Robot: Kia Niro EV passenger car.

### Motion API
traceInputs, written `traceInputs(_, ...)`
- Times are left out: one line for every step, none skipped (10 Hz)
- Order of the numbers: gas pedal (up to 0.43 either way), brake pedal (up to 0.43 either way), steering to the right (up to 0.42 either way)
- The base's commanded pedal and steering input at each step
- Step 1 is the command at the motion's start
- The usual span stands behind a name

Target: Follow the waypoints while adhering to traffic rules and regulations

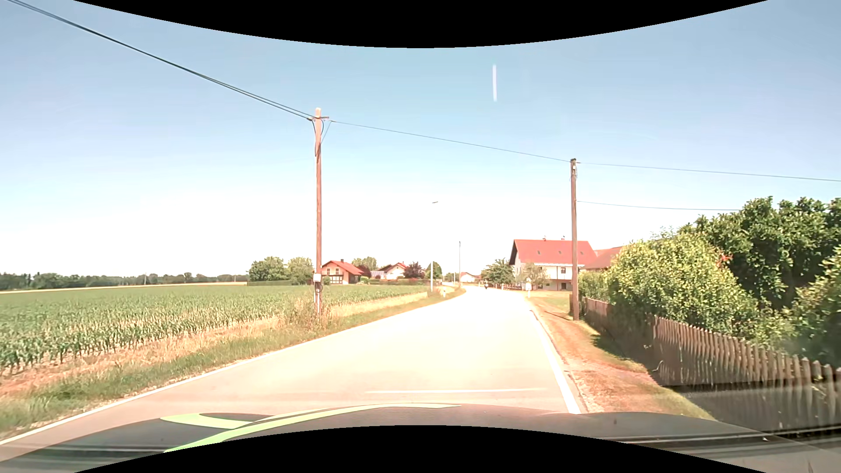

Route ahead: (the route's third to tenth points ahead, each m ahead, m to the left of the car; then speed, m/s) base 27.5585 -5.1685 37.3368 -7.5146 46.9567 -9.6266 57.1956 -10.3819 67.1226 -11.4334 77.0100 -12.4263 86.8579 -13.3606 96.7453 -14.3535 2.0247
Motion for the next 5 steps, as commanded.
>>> traceInputs(0.189,0.0,-0.06)
traceInputs(0.197,0.0,0.005)
traceInputs(0.197,0.0,0.036)
traceInputs(0.197,0.0,0.051)
traceInputs(0.197,0.0,0.052)
